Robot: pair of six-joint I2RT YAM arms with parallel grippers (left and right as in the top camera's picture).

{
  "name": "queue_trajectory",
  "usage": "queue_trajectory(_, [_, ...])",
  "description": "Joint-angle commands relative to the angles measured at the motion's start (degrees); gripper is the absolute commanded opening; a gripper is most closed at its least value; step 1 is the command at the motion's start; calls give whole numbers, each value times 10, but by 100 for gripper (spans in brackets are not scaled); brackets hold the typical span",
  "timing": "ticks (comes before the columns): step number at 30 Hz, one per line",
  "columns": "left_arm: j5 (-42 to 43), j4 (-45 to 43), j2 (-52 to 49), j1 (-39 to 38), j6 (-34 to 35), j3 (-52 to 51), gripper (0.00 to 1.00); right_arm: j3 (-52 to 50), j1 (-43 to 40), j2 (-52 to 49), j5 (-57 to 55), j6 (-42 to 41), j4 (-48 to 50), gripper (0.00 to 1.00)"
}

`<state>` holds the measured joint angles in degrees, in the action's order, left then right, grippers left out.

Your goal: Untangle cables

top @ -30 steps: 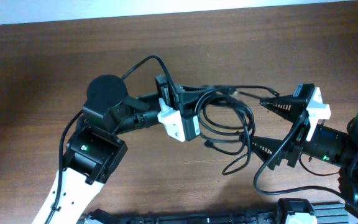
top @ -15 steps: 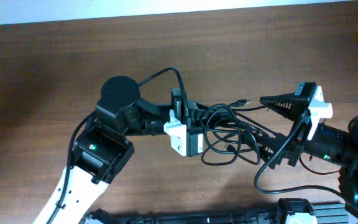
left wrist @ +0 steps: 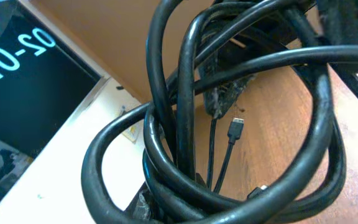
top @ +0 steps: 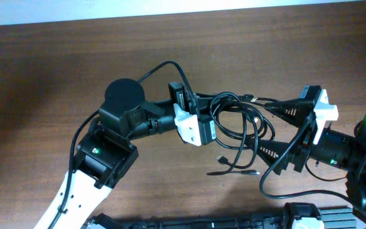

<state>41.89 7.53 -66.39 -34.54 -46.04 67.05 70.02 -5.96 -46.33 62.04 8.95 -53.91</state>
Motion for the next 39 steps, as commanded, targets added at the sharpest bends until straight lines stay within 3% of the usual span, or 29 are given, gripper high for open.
queue_trajectory(1, [-12,6,-3,-3,2,5,0,10,0,2,10,-4,14,99])
queue_trajectory(12, [105,29,-3,-3,1,5,0,10,-1,2,3,-4,28,100])
queue_trajectory(13, [114,29,-3,-3,1,5,0,10,0,1,3,-4,28,96])
queue_trajectory(14, [124,29,-3,-3,1,5,0,10,-1,0,3,-4,28,93])
queue_trajectory(17, [136,28,-3,-3,1,5,0,10,0,-3,3,-4,28,58])
queue_trajectory(22, [105,26,-3,-3,1,5,0,10,0,-4,3,-4,28,18])
queue_trajectory(25, [79,26,-3,-3,1,5,0,10,0,-4,3,-4,28,10])
queue_trajectory(31, [35,26,-3,-3,1,5,5,10,-1,-4,3,-4,28,4])
queue_trajectory(35, [12,26,-2,-3,7,5,3,10,-1,-4,-28,-4,27,4])
queue_trajectory(38, [-2,26,-2,-3,49,5,9,10,-1,-4,-42,-4,28,4])
queue_trajectory(39, [-10,26,-2,-3,64,5,17,10,-1,-4,-43,-4,28,4])
